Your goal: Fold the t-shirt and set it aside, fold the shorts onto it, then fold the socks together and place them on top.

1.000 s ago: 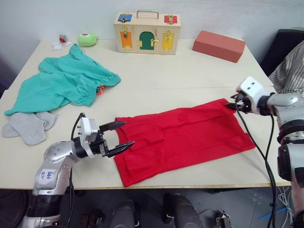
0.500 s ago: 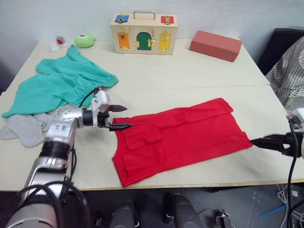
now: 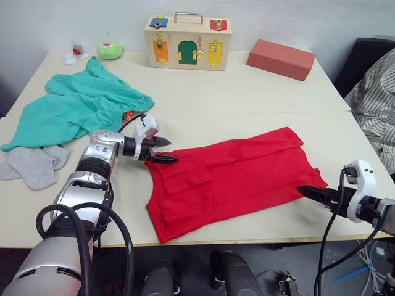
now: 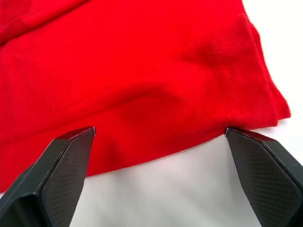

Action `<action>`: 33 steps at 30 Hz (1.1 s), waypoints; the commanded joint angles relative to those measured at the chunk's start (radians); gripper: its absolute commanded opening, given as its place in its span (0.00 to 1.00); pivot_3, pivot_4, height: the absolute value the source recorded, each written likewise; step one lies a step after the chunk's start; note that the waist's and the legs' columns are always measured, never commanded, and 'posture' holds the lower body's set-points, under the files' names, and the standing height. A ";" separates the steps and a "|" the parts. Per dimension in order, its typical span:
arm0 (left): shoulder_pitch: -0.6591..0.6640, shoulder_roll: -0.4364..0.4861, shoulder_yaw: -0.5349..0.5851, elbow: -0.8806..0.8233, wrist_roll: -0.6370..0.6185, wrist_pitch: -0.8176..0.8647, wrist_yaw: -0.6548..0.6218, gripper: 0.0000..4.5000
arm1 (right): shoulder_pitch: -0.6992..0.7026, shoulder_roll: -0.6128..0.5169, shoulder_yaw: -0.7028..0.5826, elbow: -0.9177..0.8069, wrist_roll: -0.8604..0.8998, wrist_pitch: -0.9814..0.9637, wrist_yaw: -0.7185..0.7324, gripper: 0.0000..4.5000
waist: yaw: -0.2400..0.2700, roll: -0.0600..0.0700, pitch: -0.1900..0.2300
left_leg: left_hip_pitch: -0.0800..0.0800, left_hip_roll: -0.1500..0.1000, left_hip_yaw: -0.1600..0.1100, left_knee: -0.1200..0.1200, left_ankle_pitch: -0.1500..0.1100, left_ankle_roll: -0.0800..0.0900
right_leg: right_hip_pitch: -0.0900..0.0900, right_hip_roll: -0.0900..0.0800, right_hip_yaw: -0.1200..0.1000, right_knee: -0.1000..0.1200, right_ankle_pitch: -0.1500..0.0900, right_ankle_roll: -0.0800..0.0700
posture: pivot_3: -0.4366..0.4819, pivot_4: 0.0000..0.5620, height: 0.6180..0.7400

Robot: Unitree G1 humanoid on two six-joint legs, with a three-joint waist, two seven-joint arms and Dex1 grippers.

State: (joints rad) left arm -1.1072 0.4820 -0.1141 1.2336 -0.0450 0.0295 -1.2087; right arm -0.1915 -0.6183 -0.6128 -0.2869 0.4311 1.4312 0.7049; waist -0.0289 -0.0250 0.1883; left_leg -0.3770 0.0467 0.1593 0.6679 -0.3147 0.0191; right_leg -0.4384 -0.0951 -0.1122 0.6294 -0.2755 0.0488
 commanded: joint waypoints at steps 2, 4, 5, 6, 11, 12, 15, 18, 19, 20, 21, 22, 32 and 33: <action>-0.026 -0.018 0.020 0.019 0.017 0.050 -0.016 0.73 | -0.029 0.029 0.040 0.016 0.030 -0.041 -0.045 0.70 | 0.000 0.000 0.000 | 0.001 0.000 0.000 0.000 0.000 0.000 | 0.000 0.000 0.001 0.000 0.000 0.000 | 0.48 0.27 1.00; -0.020 -0.014 0.020 0.017 0.029 0.053 -0.017 0.58 | -0.031 0.032 0.043 0.017 0.037 -0.048 -0.056 0.53 | 0.001 0.000 0.000 | 0.000 0.000 0.000 -0.001 0.000 0.000 | 0.000 0.000 0.002 0.001 0.000 0.000 | 0.48 0.27 1.00; -0.016 -0.011 0.019 0.015 0.035 0.059 -0.019 0.52 | -0.031 0.031 0.043 0.018 0.042 -0.051 -0.061 0.47 | 0.001 0.000 0.000 | 0.000 0.000 0.000 -0.001 0.000 0.000 | -0.001 0.000 0.003 0.001 0.000 0.000 | 0.48 0.27 1.00; -0.011 -0.009 0.018 0.014 0.039 0.062 -0.021 0.44 | -0.031 0.031 0.044 0.019 0.046 -0.054 -0.064 0.38 | 0.001 0.000 0.000 | 0.000 0.000 0.000 -0.001 0.000 0.000 | -0.001 0.000 0.003 0.001 0.000 0.000 | 0.48 0.27 1.00; 0.028 0.006 0.026 -0.007 0.041 0.051 -0.044 0.07 | -0.035 0.023 0.063 0.041 0.062 -0.097 -0.078 0.00 | 0.000 0.000 0.000 | 0.000 0.000 0.004 -0.001 0.000 0.000 | -0.003 0.001 0.003 0.001 0.000 0.000 | 0.48 0.27 1.00; 0.038 0.010 0.030 -0.017 0.038 0.052 -0.048 0.01 | -0.040 0.021 0.071 0.049 0.064 -0.111 -0.078 0.00 | 0.000 0.000 0.000 | 0.000 0.000 0.004 -0.001 0.000 0.000 | -0.003 0.001 0.003 0.001 0.000 0.000 | 0.48 0.27 1.00; 0.081 0.021 0.051 -0.063 0.021 0.063 -0.052 0.01 | -0.061 0.008 0.112 0.085 0.055 -0.184 -0.075 0.00 | -0.003 0.000 0.000 | 0.001 0.000 0.004 -0.001 0.000 0.000 | -0.003 0.001 0.003 0.002 0.000 0.000 | 0.48 0.27 1.00; 0.187 0.041 0.094 -0.199 -0.023 0.109 -0.033 0.01 | -0.105 -0.013 0.184 0.151 0.023 -0.292 -0.066 0.00 | -0.007 0.000 0.000 | 0.002 0.001 0.006 -0.001 0.000 0.000 | -0.003 0.001 0.005 0.003 0.000 0.000 | 0.48 0.27 1.00; 0.230 0.047 0.108 -0.260 -0.040 0.134 -0.024 0.01 | -0.120 -0.022 0.209 0.176 0.012 -0.326 -0.062 0.00 | -0.010 0.000 0.000 | 0.003 0.001 0.007 -0.001 0.000 0.000 | -0.003 0.001 0.005 0.004 0.000 0.000 | 0.48 0.27 1.00; 0.276 0.053 0.123 -0.330 -0.055 0.165 -0.005 0.01 | -0.136 -0.028 0.233 0.202 0.000 -0.363 -0.059 0.00 | -0.013 0.000 0.000 | 0.004 0.001 0.008 -0.002 0.000 0.000 | -0.004 0.000 0.007 0.006 0.000 0.000 | 0.48 0.27 1.00; 0.333 0.061 0.139 -0.419 -0.071 0.201 0.017 0.01 | -0.158 -0.033 0.257 0.234 -0.012 -0.394 -0.058 0.00 | -0.016 0.000 0.000 | 0.004 0.001 0.009 -0.002 0.000 0.000 | -0.004 0.000 0.008 0.007 0.000 0.000 | 0.48 0.27 1.00; 0.403 0.064 0.169 -0.530 -0.089 0.244 0.073 0.01 | -0.187 -0.033 0.286 0.274 -0.032 -0.441 -0.061 0.00 | -0.019 0.000 0.000 | 0.005 0.001 0.010 -0.002 0.000 -0.001 | -0.004 0.000 0.009 0.007 0.000 0.000 | 0.48 0.27 1.00; 0.886 -0.027 0.398 -1.399 -0.316 0.654 0.471 0.01 | -0.445 0.048 0.493 0.616 -0.188 -0.793 -0.095 0.00 | -0.029 0.000 0.000 | 0.008 0.002 0.013 -0.002 0.001 -0.003 | -0.005 0.001 0.020 0.011 -0.001 -0.001 | 0.48 0.27 1.00; 0.916 -0.041 0.420 -1.458 -0.341 0.688 0.503 0.01 | -0.467 0.059 0.505 0.648 -0.202 -0.825 -0.098 0.00 | -0.027 0.000 0.000 | 0.007 0.002 0.013 -0.002 0.001 -0.003 | -0.005 0.001 0.020 0.011 -0.001 -0.001 | 0.48 0.27 1.00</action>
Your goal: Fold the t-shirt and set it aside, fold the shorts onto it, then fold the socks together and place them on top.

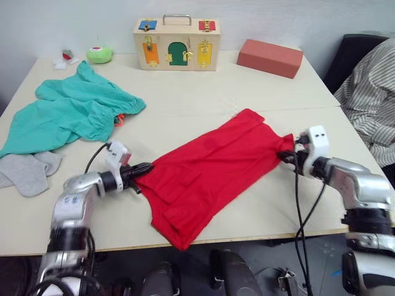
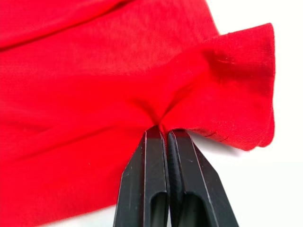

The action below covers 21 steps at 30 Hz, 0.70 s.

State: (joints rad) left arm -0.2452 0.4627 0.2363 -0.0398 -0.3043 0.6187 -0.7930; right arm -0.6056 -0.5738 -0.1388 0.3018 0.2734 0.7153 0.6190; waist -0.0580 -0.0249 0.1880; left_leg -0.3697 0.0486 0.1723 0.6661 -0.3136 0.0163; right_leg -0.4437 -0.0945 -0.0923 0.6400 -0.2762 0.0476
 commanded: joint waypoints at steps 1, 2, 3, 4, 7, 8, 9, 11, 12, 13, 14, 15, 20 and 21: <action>0.087 -0.028 0.081 -0.236 -0.092 0.108 0.109 0.01 | -0.077 0.028 0.037 0.093 -0.050 -0.135 -0.013 0.00 | 0.004 0.000 0.000 | 0.000 0.000 0.000 0.000 0.000 0.000 | 0.000 0.000 0.000 0.000 0.000 0.000 | 0.48 0.27 1.00; 0.136 -0.028 0.094 -0.290 -0.103 0.107 0.117 0.01 | -0.103 0.045 0.044 0.134 -0.060 -0.167 -0.020 0.00 | 0.005 0.000 0.000 | -0.001 0.000 0.000 0.000 0.000 0.000 | 0.000 0.000 0.000 0.000 0.000 0.000 | 0.48 0.27 1.00; 0.175 -0.023 0.102 -0.328 -0.113 0.107 0.121 0.01 | -0.122 0.057 0.049 0.165 -0.066 -0.185 -0.018 0.00 | 0.005 0.000 0.000 | 0.000 0.000 0.000 0.000 0.000 0.000 | 0.000 0.000 0.000 0.000 0.000 0.000 | 0.48 0.27 1.00; 0.193 -0.020 0.113 -0.341 -0.118 0.094 0.127 0.01 | -0.137 0.066 0.054 0.192 -0.072 -0.200 -0.019 0.00 | 0.005 0.000 0.000 | 0.000 0.000 0.000 0.000 0.000 0.000 | 0.000 0.000 0.000 0.000 0.000 0.000 | 0.48 0.27 1.00; 0.220 -0.016 0.142 -0.349 -0.151 0.089 0.142 0.01 | -0.151 0.069 0.059 0.221 -0.076 -0.232 0.012 0.00 | 0.016 0.000 0.000 | -0.001 -0.001 0.000 0.000 0.000 0.000 | 0.000 -0.001 0.000 0.000 0.000 0.000 | 0.48 0.27 1.00; 0.235 -0.008 0.141 -0.355 -0.168 0.092 0.127 0.01 | -0.148 0.061 0.058 0.211 -0.065 -0.211 0.033 0.00 | 0.017 0.000 0.000 | -0.001 -0.001 0.000 0.000 0.000 0.000 | 0.000 -0.001 0.000 0.000 0.000 0.000 | 0.48 0.27 1.00; 0.244 0.006 0.139 -0.354 -0.171 0.091 0.120 0.00 | -0.139 0.049 0.059 0.191 -0.059 -0.202 0.058 0.10 | 0.017 0.000 0.000 | -0.001 -0.001 0.000 0.000 0.000 0.000 | 0.000 -0.001 0.000 0.000 0.000 0.000 | 0.48 0.27 1.00; 0.243 0.052 0.118 -0.336 -0.180 0.091 0.080 0.10 | -0.115 0.015 0.057 0.136 -0.046 -0.170 0.102 0.21 | 0.020 0.000 0.000 | -0.001 -0.001 0.000 0.000 0.000 0.000 | 0.000 -0.001 0.000 -0.001 0.000 0.000 | 0.48 0.27 1.00; 0.236 0.075 0.113 -0.325 -0.183 0.095 0.071 0.15 | -0.102 -0.001 0.057 0.106 -0.039 -0.149 0.123 0.28 | 0.023 0.000 0.000 | -0.001 0.000 -0.001 0.000 0.000 0.000 | 0.000 -0.001 -0.001 -0.001 0.000 -0.001 | 0.48 0.27 1.00; 0.222 0.113 0.101 -0.309 -0.177 0.130 0.073 0.21 | -0.081 -0.027 0.059 0.061 -0.022 -0.107 0.158 0.36 | 0.027 0.000 0.000 | -0.001 0.000 -0.001 0.000 0.000 -0.001 | 0.000 0.000 -0.001 -0.001 0.000 -0.001 | 0.48 0.27 1.00; 0.212 0.140 0.092 -0.298 -0.174 0.155 0.078 0.29 | -0.067 -0.043 0.061 0.029 -0.010 -0.075 0.181 0.44 | 0.029 0.000 0.000 | -0.001 0.000 -0.001 0.000 0.000 -0.001 | 0.000 -0.001 -0.001 -0.002 -0.001 -0.001 | 0.48 0.27 1.00; 0.189 0.180 0.086 -0.274 -0.197 0.173 0.033 0.35 | -0.032 -0.080 0.061 -0.043 0.022 -0.011 0.222 0.51 | 0.029 0.000 0.000 | -0.002 0.000 -0.002 0.000 -0.001 -0.001 | 0.000 -0.001 -0.002 -0.002 -0.001 -0.001 | 0.48 0.27 1.00; 0.025 0.376 -0.005 -0.110 -0.251 0.235 -0.193 0.70 | 0.144 -0.227 0.014 -0.398 0.232 0.345 0.334 0.91 | 0.032 0.001 0.000 | -0.003 0.000 -0.005 -0.001 -0.002 -0.002 | -0.001 -0.001 -0.004 -0.003 -0.001 -0.003 | 0.48 0.27 1.00; -0.035 0.394 -0.042 -0.057 -0.241 0.234 -0.226 0.77 | 0.174 -0.229 -0.015 -0.466 0.289 0.431 0.326 0.99 | 0.032 0.001 0.000 | -0.003 0.000 -0.005 -0.001 -0.002 -0.002 | -0.001 -0.001 -0.006 -0.003 -0.002 -0.003 | 0.48 0.27 1.00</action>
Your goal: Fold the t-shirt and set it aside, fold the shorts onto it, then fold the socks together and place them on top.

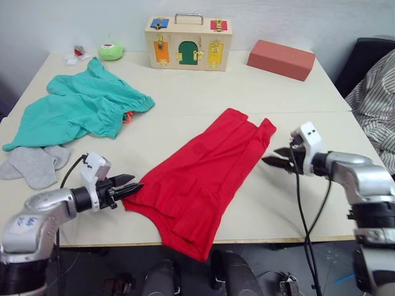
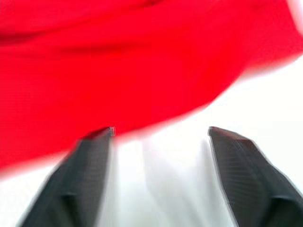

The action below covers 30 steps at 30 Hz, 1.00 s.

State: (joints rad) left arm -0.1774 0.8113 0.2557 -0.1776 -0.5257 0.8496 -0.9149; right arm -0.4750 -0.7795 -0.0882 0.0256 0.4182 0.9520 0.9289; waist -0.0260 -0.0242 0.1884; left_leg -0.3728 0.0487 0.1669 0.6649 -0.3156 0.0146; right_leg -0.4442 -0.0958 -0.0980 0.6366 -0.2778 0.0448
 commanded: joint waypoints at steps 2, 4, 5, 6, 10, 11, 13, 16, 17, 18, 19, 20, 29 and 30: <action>-0.243 0.039 -0.148 0.214 0.043 -0.043 -0.128 0.91 | 0.104 -0.007 -0.117 -0.321 0.253 0.355 -0.009 1.00 | 0.000 0.000 0.000 | 0.000 0.000 -0.001 0.000 0.000 0.000 | 0.000 0.000 -0.001 0.000 0.000 0.000 | 0.48 0.27 1.00; -0.384 0.001 -0.245 0.359 0.121 -0.112 -0.144 0.99 | 0.168 0.031 -0.145 -0.441 0.333 0.470 -0.043 1.00 | 0.004 0.000 0.000 | -0.001 0.000 -0.003 0.000 0.000 0.000 | 0.000 0.000 -0.003 0.001 0.000 0.000 | 0.48 0.27 1.00; -0.441 -0.021 -0.283 0.419 0.148 -0.135 -0.155 0.99 | 0.194 0.052 -0.158 -0.485 0.359 0.507 -0.064 1.00 | 0.005 -0.001 0.000 | -0.001 0.000 -0.004 0.000 0.000 -0.001 | 0.001 0.000 -0.004 0.001 0.000 0.000 | 0.48 0.27 1.00; -0.504 -0.056 -0.314 0.487 0.169 -0.150 -0.160 0.99 | 0.216 0.086 -0.169 -0.524 0.376 0.540 -0.093 1.00 | 0.006 0.000 0.000 | -0.002 0.000 -0.004 0.000 0.000 -0.001 | 0.001 0.000 -0.005 0.001 0.000 0.000 | 0.48 0.27 1.00; -0.691 -0.184 -0.389 0.747 0.247 -0.254 -0.195 0.99 | 0.257 0.228 -0.181 -0.617 0.404 0.642 -0.212 1.00 | 0.010 -0.002 -0.001 | -0.004 -0.001 -0.003 0.003 0.001 0.001 | 0.000 0.000 -0.005 0.001 0.000 0.000 | 0.48 0.27 1.00; -0.726 -0.209 -0.402 0.802 0.265 -0.275 -0.202 0.99 | 0.261 0.253 -0.175 -0.632 0.410 0.654 -0.233 1.00 | 0.009 -0.002 -0.001 | -0.004 -0.001 -0.003 0.004 0.001 0.002 | 0.000 0.000 -0.006 0.001 0.000 0.000 | 0.48 0.27 1.00; -0.787 -0.253 -0.426 0.906 0.304 -0.324 -0.207 0.99 | 0.268 0.299 -0.163 -0.647 0.424 0.662 -0.279 1.00 | 0.005 -0.002 -0.001 | -0.005 -0.001 -0.002 0.004 0.000 0.002 | -0.001 0.001 -0.006 0.000 0.000 0.000 | 0.48 0.27 1.00; -0.882 -0.340 -0.437 1.087 0.358 -0.412 -0.166 0.99 | 0.290 0.376 -0.124 -0.662 0.436 0.662 -0.354 1.00 | 0.005 -0.003 -0.001 | -0.005 -0.001 -0.004 0.003 0.000 0.002 | -0.001 0.001 -0.006 0.000 0.000 0.000 | 0.48 0.27 1.00; -0.916 -0.376 -0.429 1.168 0.380 -0.460 -0.114 0.99 | 0.306 0.403 -0.086 -0.663 0.446 0.662 -0.381 1.00 | 0.005 -0.003 -0.001 | -0.006 -0.001 -0.004 0.004 0.000 0.002 | -0.001 0.001 -0.007 -0.001 0.000 0.000 | 0.48 0.27 1.00; -0.942 -0.401 -0.422 1.229 0.397 -0.496 -0.078 0.99 | 0.319 0.420 -0.061 -0.665 0.457 0.662 -0.400 1.00 | 0.006 -0.004 -0.002 | -0.006 -0.001 -0.005 0.004 0.001 0.002 | 0.000 0.001 -0.007 0.000 0.000 0.000 | 0.48 0.27 1.00; -0.963 -0.423 -0.412 1.277 0.404 -0.513 -0.064 0.99 | 0.325 0.449 -0.047 -0.660 0.457 0.662 -0.424 1.00 | 0.006 -0.006 -0.003 | -0.006 -0.001 -0.005 0.004 0.001 0.003 | 0.000 0.001 -0.007 -0.001 0.000 0.000 | 0.48 0.27 1.00; -0.984 -0.442 -0.391 1.316 0.399 -0.518 -0.051 0.99 | 0.326 0.472 -0.036 -0.655 0.457 0.662 -0.444 1.00 | 0.003 -0.008 -0.004 | -0.006 -0.001 -0.005 0.004 0.001 0.003 | 0.000 0.001 -0.007 0.000 0.000 0.000 | 0.48 0.27 1.00; -1.039 -0.509 -0.357 1.444 0.463 -0.588 -0.035 0.67 | 0.303 0.529 -0.012 -0.611 0.432 0.662 -0.520 0.51 | -0.002 -0.010 -0.005 | -0.004 -0.001 -0.005 0.002 0.001 0.001 | 0.000 0.001 -0.008 0.001 0.000 0.000 | 0.48 0.27 1.00; -1.038 -0.510 -0.353 1.448 0.468 -0.596 -0.034 0.60 | 0.299 0.529 -0.014 -0.608 0.430 0.661 -0.520 0.43 | -0.002 -0.010 -0.005 | -0.004 -0.001 -0.005 0.002 0.001 0.002 | 0.000 0.001 -0.008 0.001 0.000 0.000 | 0.48 0.27 1.00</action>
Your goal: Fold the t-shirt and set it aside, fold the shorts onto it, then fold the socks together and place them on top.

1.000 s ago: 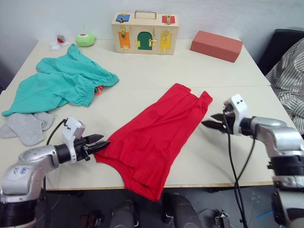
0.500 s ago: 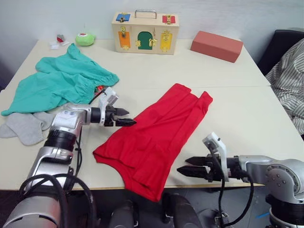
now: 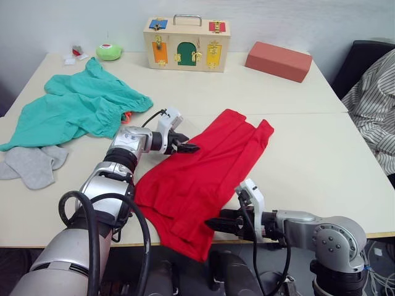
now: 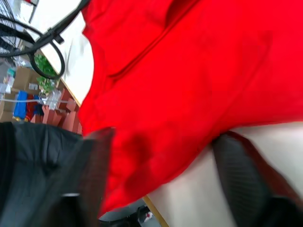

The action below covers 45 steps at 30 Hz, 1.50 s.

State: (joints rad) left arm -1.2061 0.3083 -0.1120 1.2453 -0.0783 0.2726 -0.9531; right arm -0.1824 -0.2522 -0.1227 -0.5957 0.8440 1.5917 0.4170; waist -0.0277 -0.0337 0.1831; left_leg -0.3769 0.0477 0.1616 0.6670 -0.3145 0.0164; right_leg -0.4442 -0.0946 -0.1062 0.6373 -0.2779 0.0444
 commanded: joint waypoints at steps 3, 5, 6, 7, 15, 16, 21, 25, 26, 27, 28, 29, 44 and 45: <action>0.002 -0.008 0.014 0.030 0.046 -0.036 -0.004 0.40 | -0.007 0.003 0.017 0.026 0.007 0.011 -0.006 0.20 | 0.000 0.000 0.000 | -0.001 0.000 0.000 0.000 0.000 0.000 | 0.000 0.000 0.000 0.000 0.000 0.000 | 0.48 0.27 1.00; 0.010 -0.008 0.015 0.030 0.057 -0.049 -0.008 0.26 | -0.013 0.001 0.018 0.032 0.007 0.005 -0.006 0.05 | 0.000 0.000 0.000 | -0.001 0.000 0.000 0.000 0.000 0.000 | 0.000 0.000 -0.001 -0.001 0.000 0.000 | 0.48 0.27 1.00; 0.015 -0.008 0.021 0.028 0.059 -0.064 -0.003 0.19 | -0.015 -0.003 0.018 0.033 0.007 0.001 -0.005 0.00 | 0.000 -0.001 0.000 | -0.001 0.000 0.000 0.000 0.000 0.000 | 0.000 0.000 -0.001 -0.001 0.000 0.000 | 0.48 0.27 1.00; 0.024 -0.008 0.030 0.025 0.056 -0.071 -0.006 0.12 | -0.016 -0.010 0.016 0.034 0.008 -0.002 -0.003 0.00 | 0.000 -0.001 0.000 | -0.001 0.000 0.000 0.001 0.000 0.000 | 0.000 0.000 -0.001 0.000 0.000 0.000 | 0.48 0.27 1.00; 0.073 0.007 0.089 -0.002 0.041 -0.080 0.018 0.01 | -0.047 -0.076 0.000 0.064 0.007 -0.029 0.029 0.00 | 0.000 -0.001 0.000 | -0.001 -0.001 0.000 0.001 0.000 0.001 | 0.000 -0.001 -0.001 0.000 0.000 0.000 | 0.48 0.27 1.00; 0.077 0.010 0.097 -0.006 0.040 -0.083 0.030 0.01 | -0.052 -0.086 0.001 0.070 0.008 -0.034 0.035 0.00 | 0.000 -0.001 0.000 | -0.001 -0.001 0.000 0.001 0.000 0.001 | 0.000 -0.001 -0.001 0.000 0.000 0.000 | 0.48 0.27 1.00; 0.176 0.053 0.158 -0.156 -0.004 -0.029 0.079 0.01 | -0.106 -0.253 0.017 0.137 0.012 -0.086 0.141 0.00 | -0.006 0.000 0.000 | 0.000 0.000 0.001 0.001 0.000 0.001 | 0.000 -0.001 0.000 0.001 0.000 0.000 | 0.48 0.27 1.00; 0.403 0.050 0.212 -0.560 -0.075 0.124 0.155 0.01 | -0.141 -0.372 0.071 0.200 -0.003 -0.156 0.229 0.00 | -0.010 0.000 0.000 | 0.002 0.001 0.001 -0.002 0.000 0.000 | 0.000 0.000 0.002 0.001 0.000 0.000 | 0.48 0.27 1.00; 0.460 0.045 0.232 -0.658 -0.093 0.159 0.191 0.01 | -0.155 -0.386 0.078 0.229 -0.018 -0.180 0.240 0.00 | -0.012 0.000 0.000 | 0.002 0.001 0.001 -0.002 0.001 -0.001 | 0.000 0.000 0.003 0.001 0.000 0.000 | 0.48 0.27 1.00; 0.519 0.037 0.254 -0.763 -0.114 0.201 0.230 0.01 | -0.171 -0.402 0.088 0.258 -0.033 -0.205 0.255 0.00 | -0.012 0.000 0.000 | 0.002 0.002 0.001 -0.002 0.001 -0.002 | 0.000 0.000 0.003 0.001 0.000 0.000 | 0.48 0.27 1.00; 0.558 0.032 0.266 -0.834 -0.128 0.232 0.259 0.01 | -0.181 -0.414 0.098 0.279 -0.043 -0.224 0.268 0.00 | -0.011 0.000 0.000 | 0.002 0.001 0.002 -0.002 0.001 -0.002 | 0.000 0.000 0.003 0.002 0.000 0.000 | 0.48 0.27 1.00; 0.611 0.020 0.283 -0.933 -0.152 0.278 0.291 0.01 | -0.198 -0.434 0.112 0.311 -0.063 -0.254 0.290 0.00 | -0.010 0.000 0.000 | 0.003 0.001 0.002 -0.002 0.002 -0.002 | 0.000 0.000 0.004 0.002 0.000 0.000 | 0.48 0.27 1.00; 0.897 0.063 0.286 -1.330 -0.174 0.264 0.417 0.01 | -0.380 -0.479 0.263 0.627 -0.285 -0.600 0.511 0.00 | 0.005 0.000 0.000 | 0.002 0.000 0.001 -0.001 0.002 -0.002 | 0.001 -0.002 0.002 0.001 0.000 0.000 | 0.48 0.27 1.00; 0.903 0.081 0.283 -1.321 -0.175 0.251 0.402 0.05 | -0.377 -0.474 0.230 0.628 -0.265 -0.563 0.496 0.00 | 0.005 0.000 0.000 | 0.002 0.000 0.001 -0.001 0.002 -0.002 | 0.001 -0.002 0.002 0.001 0.000 0.000 | 0.48 0.27 1.00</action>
State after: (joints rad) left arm -0.3046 0.3644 0.1741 -0.0636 -0.2623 0.5705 -0.5211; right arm -0.5550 -0.7252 0.1488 0.0405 0.5622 1.0080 0.9124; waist -0.0226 -0.0336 0.1832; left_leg -0.3750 0.0480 0.1626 0.6660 -0.3128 0.0149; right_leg -0.4435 -0.0966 -0.1040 0.6381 -0.2779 0.0443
